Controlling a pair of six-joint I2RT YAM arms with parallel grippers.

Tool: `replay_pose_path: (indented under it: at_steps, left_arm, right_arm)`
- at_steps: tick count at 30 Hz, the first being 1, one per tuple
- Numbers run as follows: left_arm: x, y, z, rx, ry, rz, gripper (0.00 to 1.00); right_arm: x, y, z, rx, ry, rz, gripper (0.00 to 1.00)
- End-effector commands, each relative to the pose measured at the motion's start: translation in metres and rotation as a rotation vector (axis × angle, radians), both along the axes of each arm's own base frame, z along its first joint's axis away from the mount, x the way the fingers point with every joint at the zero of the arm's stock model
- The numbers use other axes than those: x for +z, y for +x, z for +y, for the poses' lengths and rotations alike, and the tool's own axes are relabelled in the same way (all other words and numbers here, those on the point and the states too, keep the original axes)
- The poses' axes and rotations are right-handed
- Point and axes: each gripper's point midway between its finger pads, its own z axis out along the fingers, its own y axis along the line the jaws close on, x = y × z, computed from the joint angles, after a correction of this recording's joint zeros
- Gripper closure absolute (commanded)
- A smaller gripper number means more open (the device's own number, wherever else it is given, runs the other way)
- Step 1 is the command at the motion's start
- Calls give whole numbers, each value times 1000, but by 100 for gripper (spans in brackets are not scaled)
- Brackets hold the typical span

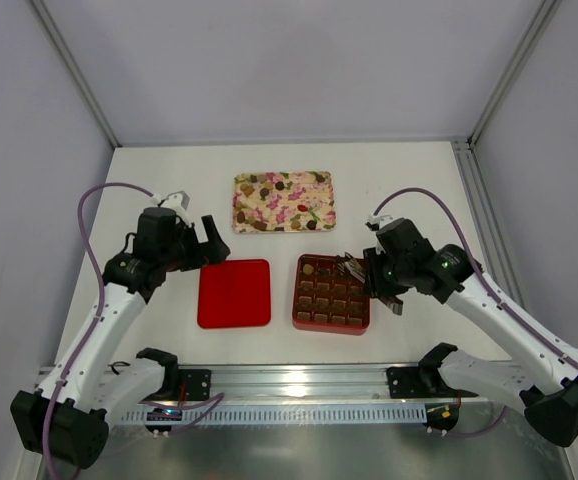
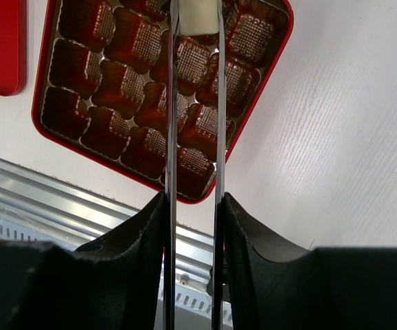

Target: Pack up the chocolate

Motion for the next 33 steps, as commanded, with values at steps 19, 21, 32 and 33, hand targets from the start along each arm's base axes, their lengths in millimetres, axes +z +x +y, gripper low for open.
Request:
replay_pose_path:
  at_steps: [19, 21, 32, 33]
  left_arm:
    - [11, 6, -1, -7, -4, -34, 0]
    - [10, 6, 0, -3, 0, -33, 0]
    - [16, 7, 9, 40, 22, -64, 0]
    - [16, 8, 10, 46, 26, -67, 0]
  right_arm:
    - [68, 42, 50, 92, 149, -130, 54]
    - [72, 55, 64, 117, 158, -136, 54]
    - [69, 171, 158, 246, 135, -163, 55]
    - [78, 180, 165, 251, 144, -190, 54]
